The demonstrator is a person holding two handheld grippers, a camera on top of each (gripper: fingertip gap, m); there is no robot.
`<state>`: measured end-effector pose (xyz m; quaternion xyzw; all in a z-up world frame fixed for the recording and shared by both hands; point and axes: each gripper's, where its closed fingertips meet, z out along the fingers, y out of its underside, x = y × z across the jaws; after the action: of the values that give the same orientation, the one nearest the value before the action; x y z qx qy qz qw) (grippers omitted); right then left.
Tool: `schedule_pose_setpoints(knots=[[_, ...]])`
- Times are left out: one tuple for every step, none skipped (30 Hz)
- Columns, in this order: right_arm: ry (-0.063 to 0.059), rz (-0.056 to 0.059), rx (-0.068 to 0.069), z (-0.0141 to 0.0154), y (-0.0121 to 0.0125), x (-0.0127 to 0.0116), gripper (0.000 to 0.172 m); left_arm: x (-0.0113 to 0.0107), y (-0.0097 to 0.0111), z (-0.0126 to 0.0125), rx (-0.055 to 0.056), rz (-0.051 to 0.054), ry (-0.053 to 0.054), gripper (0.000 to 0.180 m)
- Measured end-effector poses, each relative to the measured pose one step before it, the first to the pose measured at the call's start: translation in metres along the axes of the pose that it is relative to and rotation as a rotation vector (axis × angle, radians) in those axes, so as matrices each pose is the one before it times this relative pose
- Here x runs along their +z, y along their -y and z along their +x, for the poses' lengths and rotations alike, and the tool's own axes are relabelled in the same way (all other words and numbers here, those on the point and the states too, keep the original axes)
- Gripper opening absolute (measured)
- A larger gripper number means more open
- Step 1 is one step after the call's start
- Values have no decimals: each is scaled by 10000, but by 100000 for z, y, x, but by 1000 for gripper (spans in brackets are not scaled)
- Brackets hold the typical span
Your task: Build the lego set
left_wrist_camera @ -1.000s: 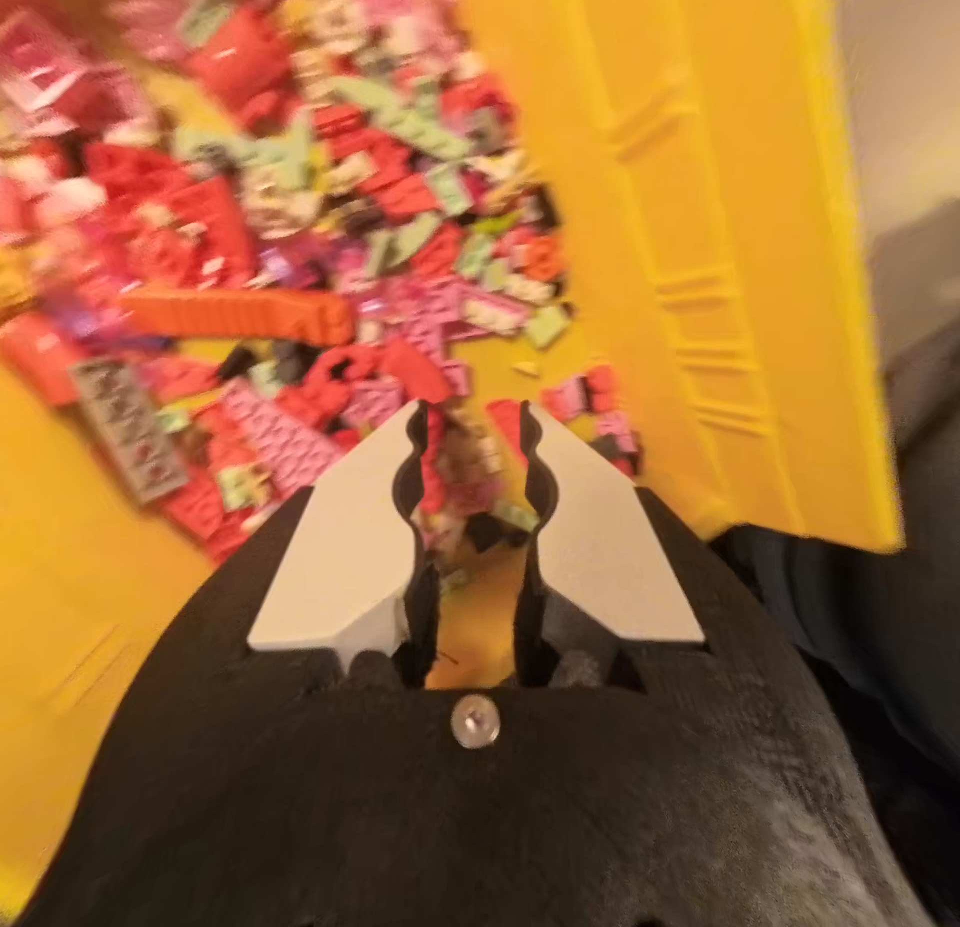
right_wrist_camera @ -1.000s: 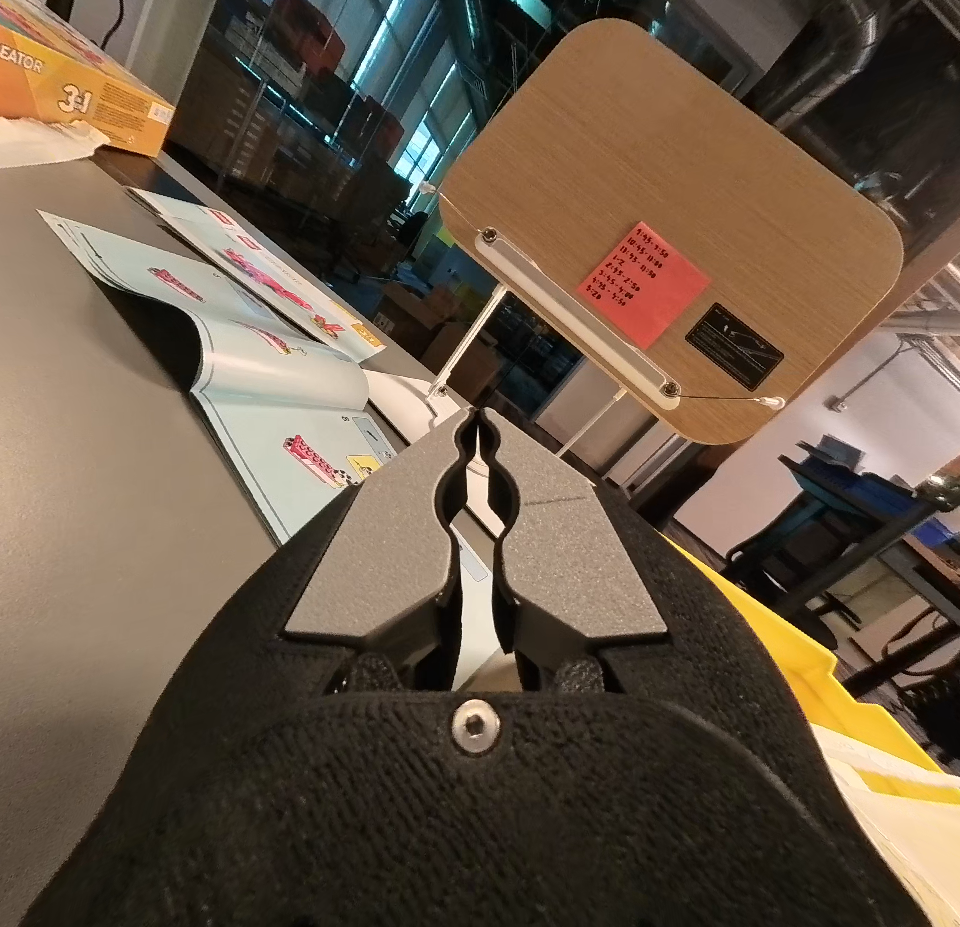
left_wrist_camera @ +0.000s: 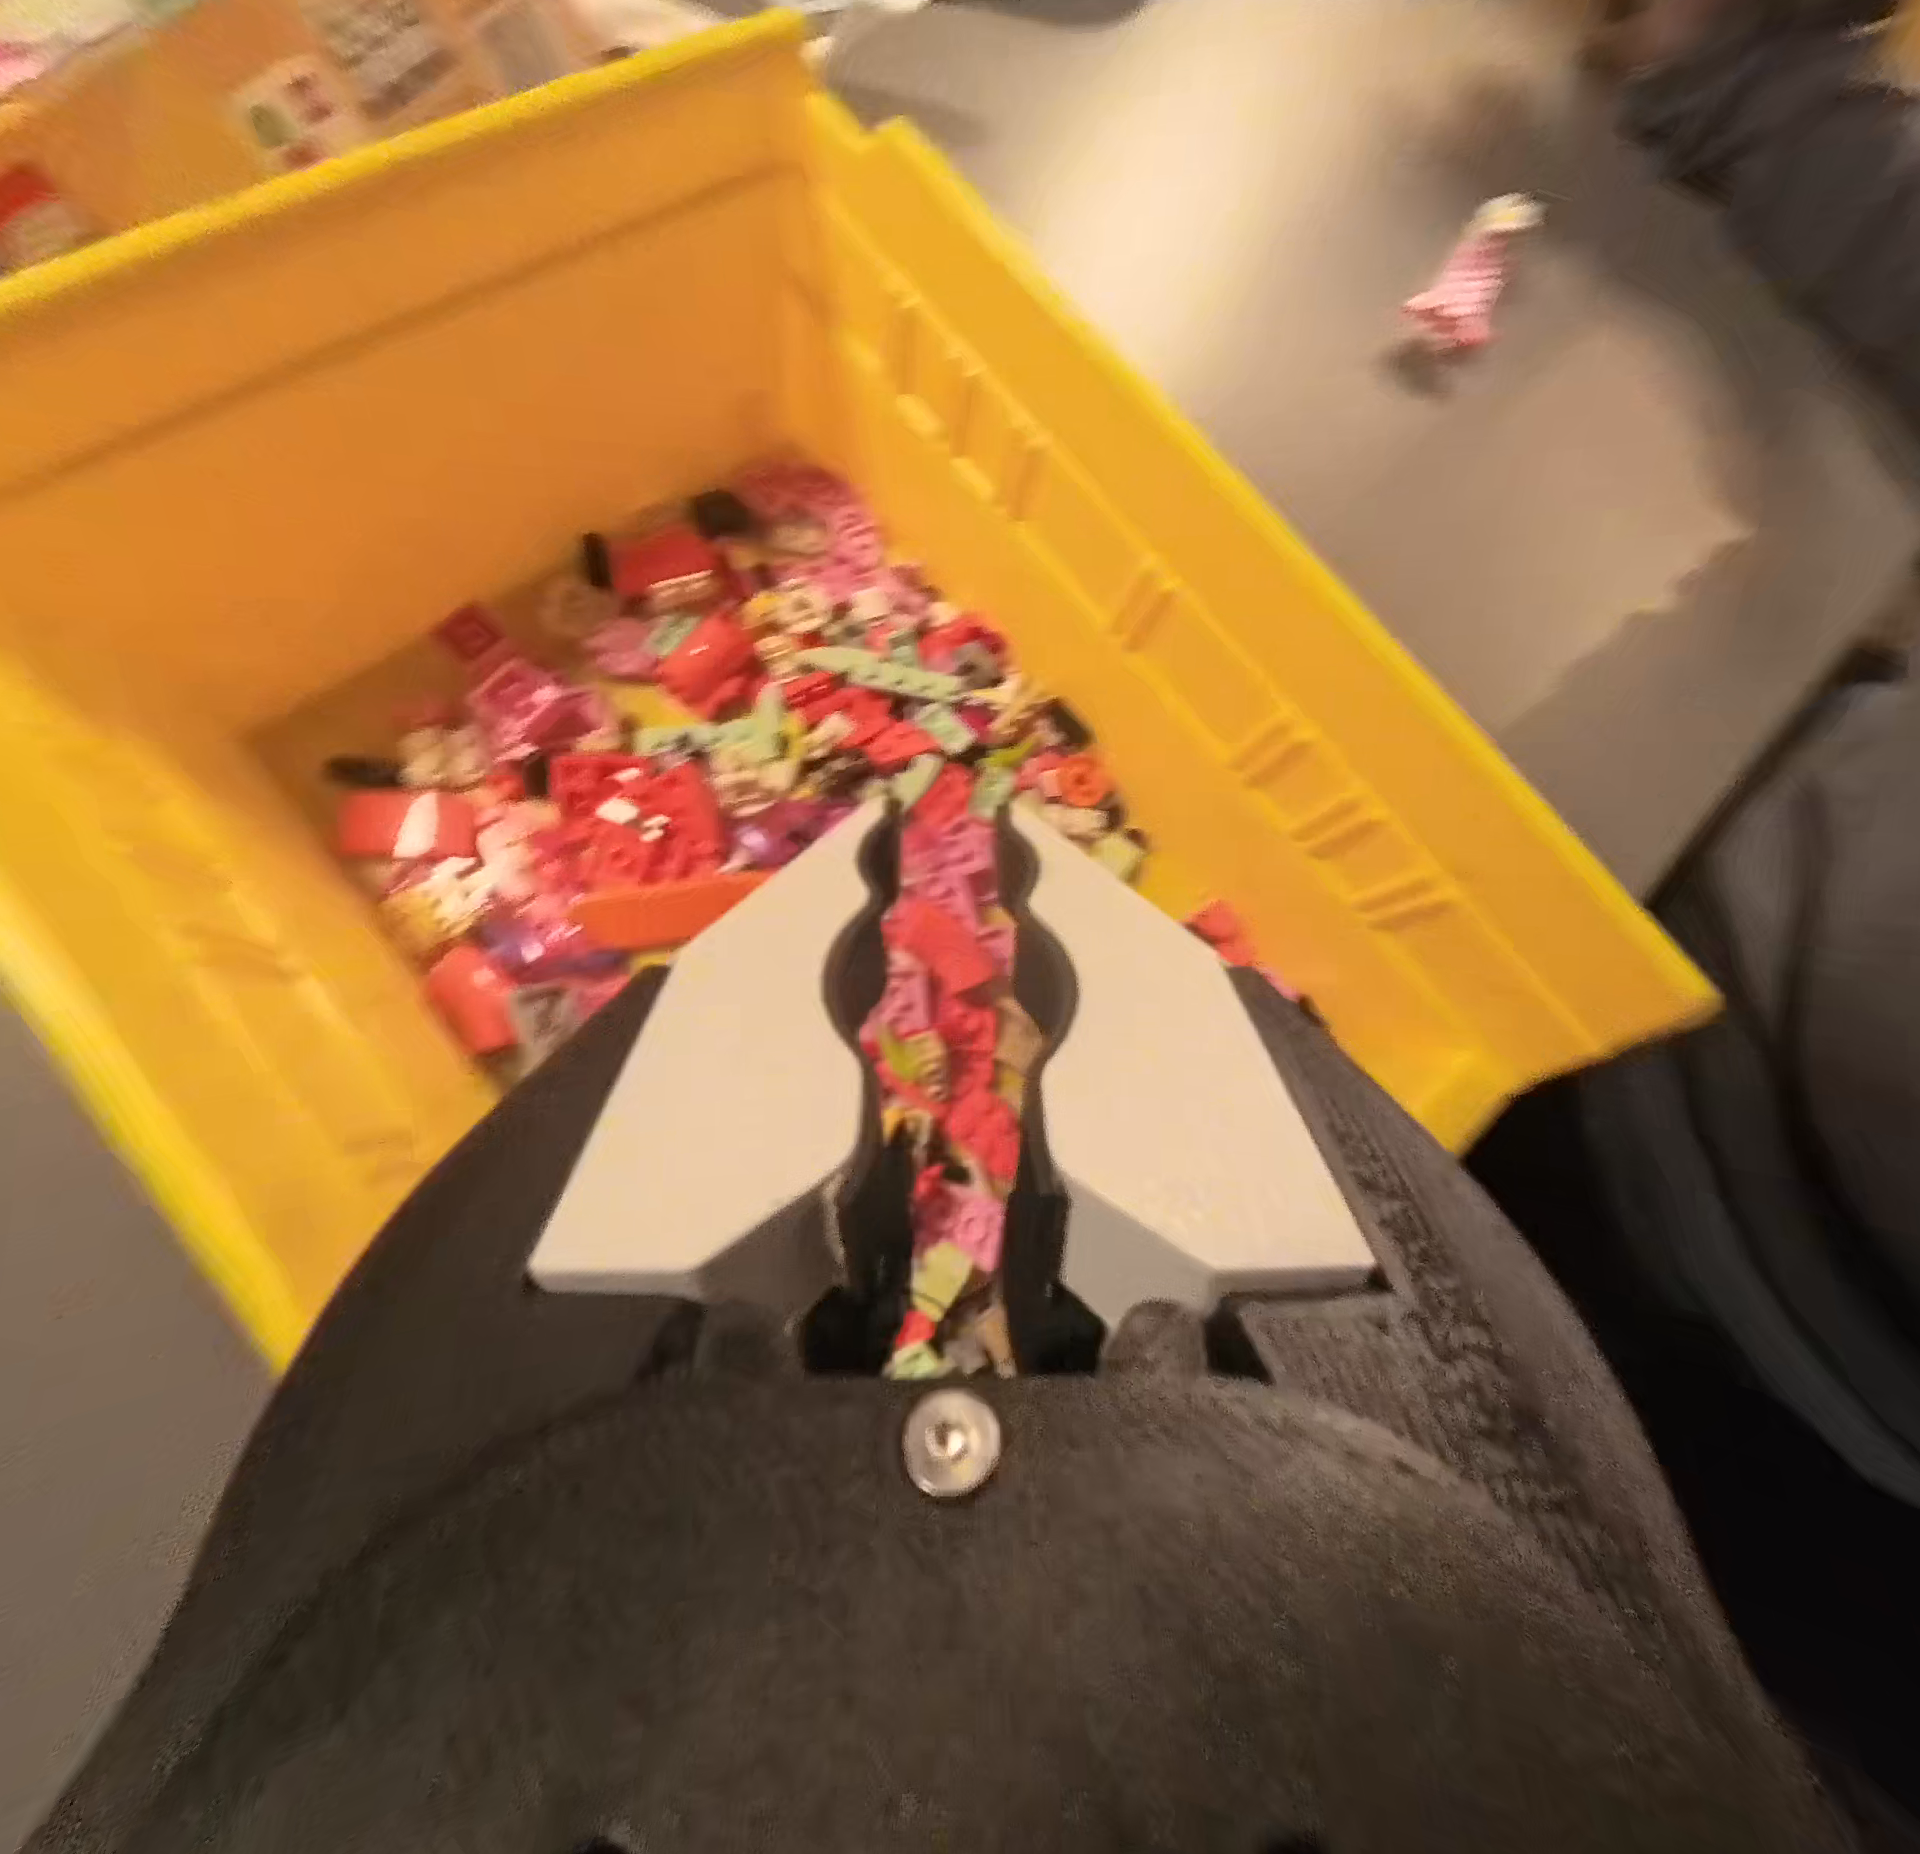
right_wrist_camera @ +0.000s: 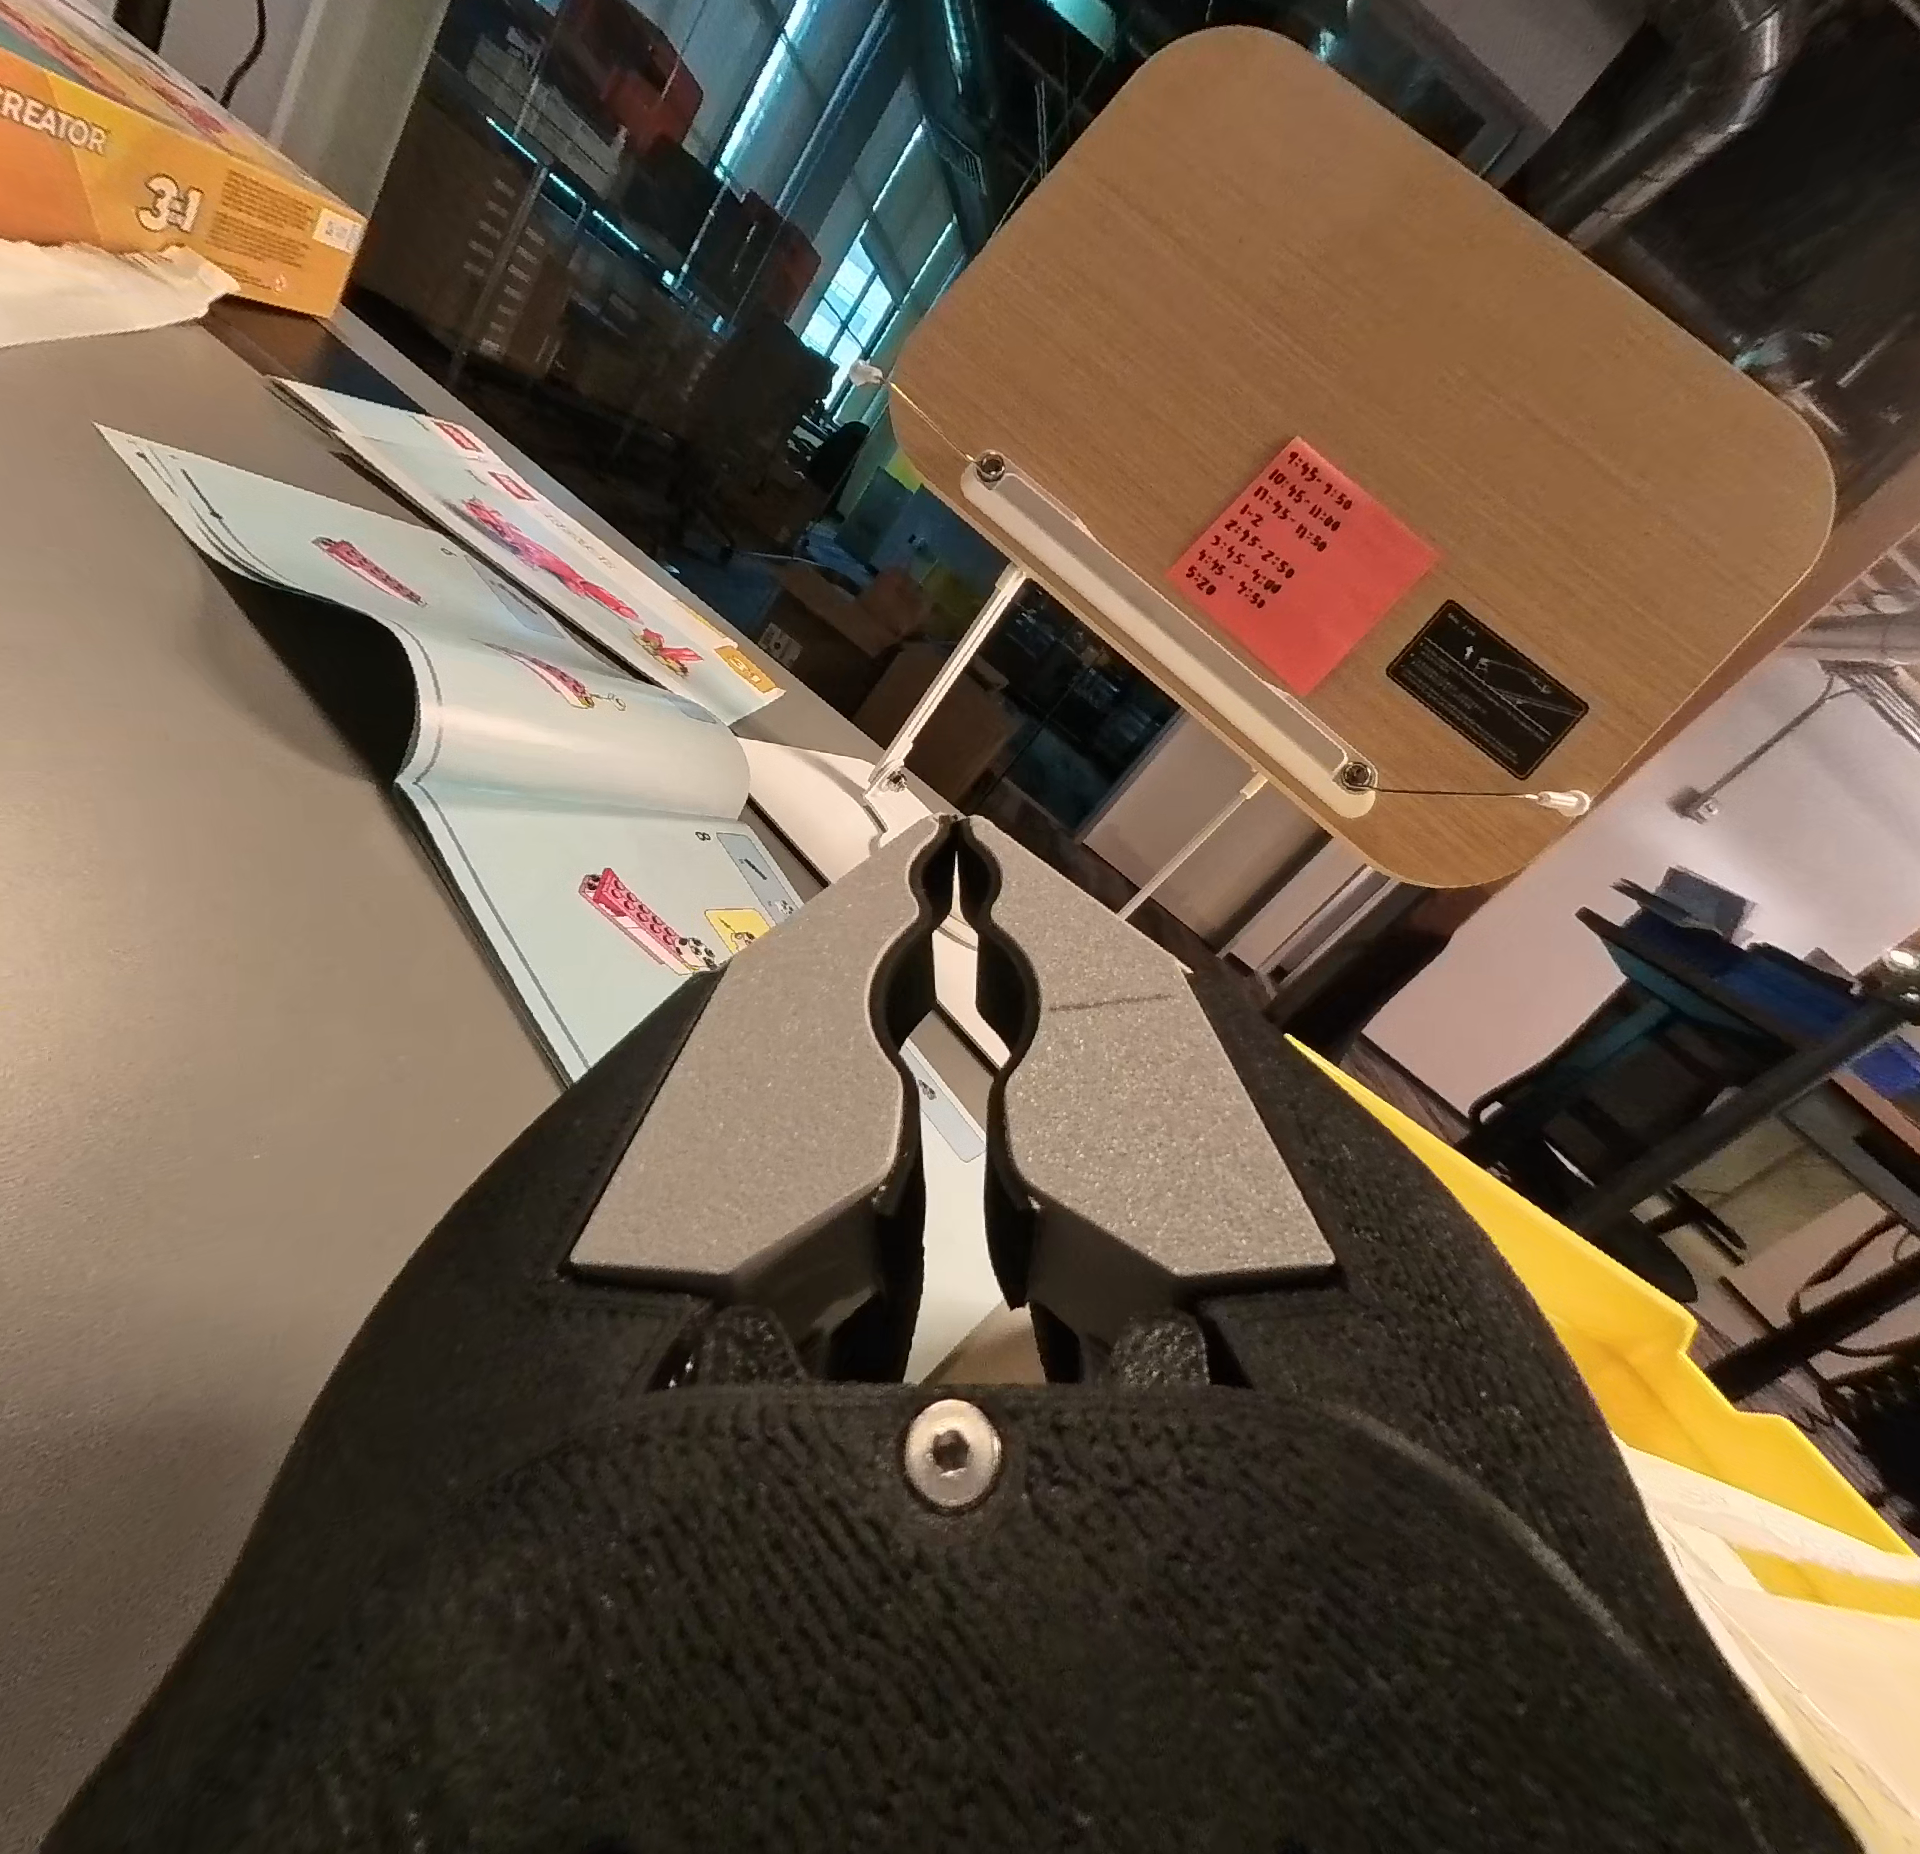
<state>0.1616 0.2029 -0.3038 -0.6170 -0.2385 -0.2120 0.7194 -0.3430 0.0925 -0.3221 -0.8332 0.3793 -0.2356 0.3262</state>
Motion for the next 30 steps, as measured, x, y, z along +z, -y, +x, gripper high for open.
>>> schedule_pose_setpoints(knots=[[10,-7,3,-17,-11,5,0,60,-327,-924,-178,-363,697,25],[5,-12,-6,-17,-21,11,0,142,-441,-698,-149,-454,574,35],[-3,-4,-13,-1,-8,7,0,191,-422,-866,-180,-470,710,45],[4,2,-4,-9,-4,0,0,209,-345,-1205,-210,-432,942,54],[8,-3,2,-5,-12,7,0,262,-344,-971,-100,-431,795,65],[4,-9,3,-7,-13,4,0,354,-410,-393,94,-460,402,75],[5,-2,0,-7,-5,8,0,470,-377,334,395,-468,-62,96],[11,-2,-3,-19,-11,-3,0,616,-483,802,517,-512,-295,114],[5,-1,-12,-21,3,0,0,745,-710,499,443,-647,-72,122],[8,5,-13,-23,12,-6,0,833,-731,116,360,-700,160,128],[10,8,-5,-18,20,-13,0,806,-631,194,336,-593,104,130],[11,6,4,-18,10,-6,0,706,-388,416,197,-398,-96,130],[10,3,8,-12,0,-8,0,381,107,978,-1,-40,-586,128],[8,4,9,4,3,-8,0,72,577,1209,-120,351,-835,123],[14,8,15,-22,7,-5,0,6,518,1167,-47,368,-820,119],[16,7,14,-11,6,4,0,-14,438,887,-35,344,-622,121],[16,1,7,-19,-4,0,0,-161,281,405,7,241,-293,116],[21,0,4,-25,-9,19,0,-189,117,570,-2,133,-379,111],[21,-2,-3,-41,-7,8,0,-173,123,787,27,131,-499,107],[18,-6,-7,-28,-6,16,0,-92,77,902,55,96,-563,102],[16,1,-5,-33,-1,0,0,-7,-5,942,99,46,-568,98],[12,10,-4,-22,22,-2,0,24,-89,588,89,-3,-330,100],[9,10,0,-13,17,-13,0,-152,-197,144,188,-58,-40,99],[5,4,6,-6,17,-16,0,-455,-152,226,284,35,-46,98],[9,5,6,-9,4,-17,0,-832,221,-233,167,306,260,94],[12,8,3,-26,18,-3,0,-1153,443,-766,-79,406,531,87],[13,5,-2,-25,14,-6,0,-1271,395,-923,-165,338,564,80],[9,-2,-19,-30,7,0,0,-1222,266,-1268,-107,207,765,70],[7,-7,-28,-26,-10,16,0,-1016,-71,-1453,22,-60,904,59],[17,-4,-22,-46,9,10,0,-717,-441,-1261,164,-341,814,48]])
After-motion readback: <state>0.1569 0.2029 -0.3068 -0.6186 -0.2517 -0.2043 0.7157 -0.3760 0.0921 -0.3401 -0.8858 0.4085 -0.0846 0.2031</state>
